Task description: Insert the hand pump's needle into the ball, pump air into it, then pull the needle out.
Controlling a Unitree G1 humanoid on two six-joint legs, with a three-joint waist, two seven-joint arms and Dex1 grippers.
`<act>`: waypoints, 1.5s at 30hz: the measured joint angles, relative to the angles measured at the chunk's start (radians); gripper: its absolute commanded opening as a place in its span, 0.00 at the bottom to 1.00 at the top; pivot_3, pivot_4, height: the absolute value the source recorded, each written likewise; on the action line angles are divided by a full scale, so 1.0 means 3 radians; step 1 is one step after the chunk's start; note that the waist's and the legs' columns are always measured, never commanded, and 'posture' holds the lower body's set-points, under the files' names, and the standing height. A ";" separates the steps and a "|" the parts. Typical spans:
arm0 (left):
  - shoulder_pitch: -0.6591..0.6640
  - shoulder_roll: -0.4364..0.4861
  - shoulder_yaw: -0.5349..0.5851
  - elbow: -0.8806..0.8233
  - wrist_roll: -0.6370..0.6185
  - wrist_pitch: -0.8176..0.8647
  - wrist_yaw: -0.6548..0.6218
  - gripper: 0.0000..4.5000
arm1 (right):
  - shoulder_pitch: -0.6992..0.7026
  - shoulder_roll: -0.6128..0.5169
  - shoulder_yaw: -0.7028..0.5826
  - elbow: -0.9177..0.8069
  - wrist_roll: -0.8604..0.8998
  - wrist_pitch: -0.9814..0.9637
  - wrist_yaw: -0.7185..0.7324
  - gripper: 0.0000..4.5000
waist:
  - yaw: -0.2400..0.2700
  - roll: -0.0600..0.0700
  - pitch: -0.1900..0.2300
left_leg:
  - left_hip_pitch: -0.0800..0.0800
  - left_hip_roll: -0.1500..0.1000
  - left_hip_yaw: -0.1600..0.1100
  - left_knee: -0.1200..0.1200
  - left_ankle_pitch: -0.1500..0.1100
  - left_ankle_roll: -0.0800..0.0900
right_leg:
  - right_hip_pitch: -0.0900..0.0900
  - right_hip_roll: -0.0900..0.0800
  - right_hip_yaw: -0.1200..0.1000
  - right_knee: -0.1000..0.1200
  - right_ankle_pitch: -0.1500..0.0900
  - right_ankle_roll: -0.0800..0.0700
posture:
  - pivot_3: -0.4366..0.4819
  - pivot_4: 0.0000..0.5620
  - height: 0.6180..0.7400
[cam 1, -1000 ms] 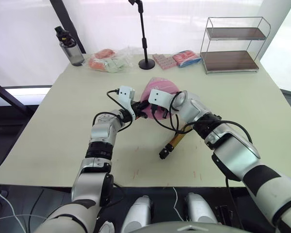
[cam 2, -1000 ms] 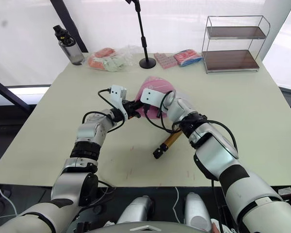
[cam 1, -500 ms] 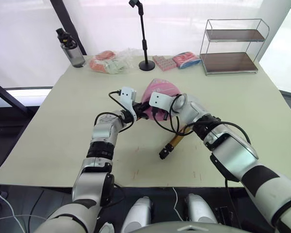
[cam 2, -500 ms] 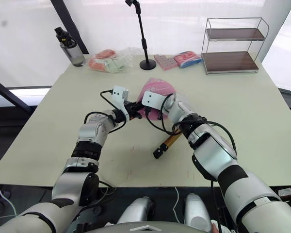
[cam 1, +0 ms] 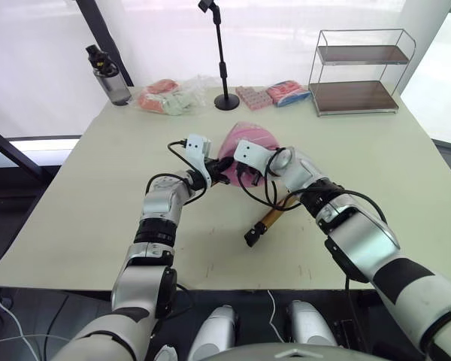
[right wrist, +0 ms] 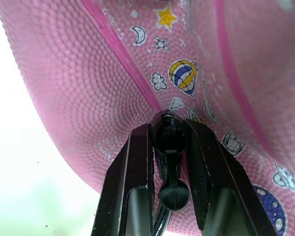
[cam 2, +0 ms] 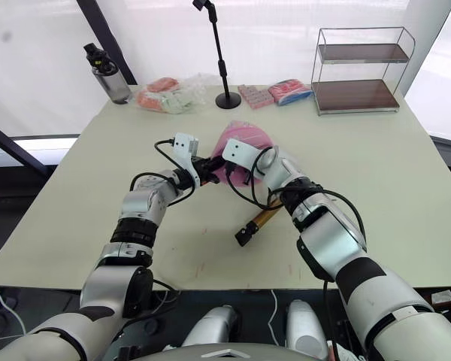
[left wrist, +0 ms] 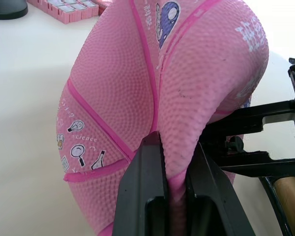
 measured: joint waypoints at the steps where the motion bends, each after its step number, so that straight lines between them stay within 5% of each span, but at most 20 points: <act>1: -0.0008 0.0003 0.0000 0.0012 -0.0001 -0.0010 -0.0007 0.00 | 0.0037 -0.0027 -0.0020 -0.0096 0.0011 0.0036 0.0010 0.08 | 0.0002 0.0002 0.0002 | 0.0000 0.0000 0.0000 0.0000 0.0000 0.0000 | 0.0000 0.0000 0.0000 -0.0001 0.0000 0.0000 | 0.48 0.27 1.00; 17: -0.0064 0.0001 -0.0018 0.0057 -0.0057 -0.0064 -0.0131 0.00 | 0.0535 -0.0315 -0.0075 -0.1569 0.0067 0.0972 0.0194 0.08 | 0.0097 0.0017 0.0016 | -0.0047 -0.0010 -0.0014 -0.0015 0.0002 -0.0005 | -0.0023 -0.0011 -0.0015 -0.0050 0.0011 -0.0010 | 0.48 0.27 1.00; 25: -0.0069 -0.0009 -0.0026 0.0053 -0.0059 -0.0094 -0.0114 0.00 | 0.0630 -0.0390 -0.0071 -0.1777 0.0117 0.1075 0.0241 0.90 | 0.0102 0.0021 0.0025 | -0.0046 -0.0012 -0.0014 -0.0015 0.0001 -0.0002 | -0.0023 -0.0012 -0.0017 -0.0049 0.0011 -0.0009 | 0.48 0.27 1.00; 45: -0.0056 -0.0005 -0.0038 -0.0048 -0.0064 -0.0095 -0.0180 0.00 | 0.1325 -0.0822 -0.0619 -0.3039 0.0720 0.0883 0.0373 0.90 | 0.0151 0.0015 0.0043 | -0.0101 -0.0013 -0.0014 -0.0009 0.0004 -0.0006 | -0.0070 -0.0014 -0.0018 -0.0050 0.0014 -0.0007 | 0.48 0.27 1.00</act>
